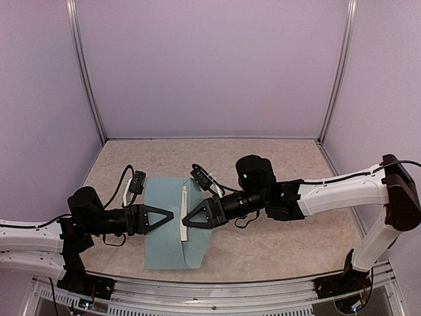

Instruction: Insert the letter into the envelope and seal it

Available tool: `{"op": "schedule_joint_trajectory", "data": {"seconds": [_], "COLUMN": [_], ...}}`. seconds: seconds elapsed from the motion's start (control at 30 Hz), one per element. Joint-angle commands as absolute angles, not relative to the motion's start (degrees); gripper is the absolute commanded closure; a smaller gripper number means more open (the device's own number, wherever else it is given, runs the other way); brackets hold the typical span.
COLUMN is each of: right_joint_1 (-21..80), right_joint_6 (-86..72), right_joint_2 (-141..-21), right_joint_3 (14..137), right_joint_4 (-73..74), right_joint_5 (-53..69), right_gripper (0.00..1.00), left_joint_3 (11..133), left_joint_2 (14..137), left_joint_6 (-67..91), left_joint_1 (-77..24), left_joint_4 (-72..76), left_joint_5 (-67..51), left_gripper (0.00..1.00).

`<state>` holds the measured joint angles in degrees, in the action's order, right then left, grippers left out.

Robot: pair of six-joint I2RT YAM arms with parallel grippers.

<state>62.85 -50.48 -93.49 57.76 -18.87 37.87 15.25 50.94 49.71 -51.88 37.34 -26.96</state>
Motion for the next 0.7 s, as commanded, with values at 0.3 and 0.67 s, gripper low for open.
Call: {"op": "schedule_joint_trajectory", "data": {"seconds": [0.3,0.67], "right_joint_1": [64.16,60.44], "right_joint_6": [-49.57,-46.54], "right_joint_2": [-96.78,-80.50], "right_joint_3": [61.71,53.53], "right_joint_4": [-21.30,-9.34], "right_joint_5": [38.14,23.58], "right_gripper": [1.00,0.42], "left_joint_3": [15.60,15.06], "left_joint_2": [52.82,46.61], "left_joint_6": [49.96,48.65], "left_joint_1": [-53.26,-51.75], "left_joint_4": [41.44,35.07], "left_joint_5": [-27.72,-23.74], "left_gripper": [0.94,1.00]}}
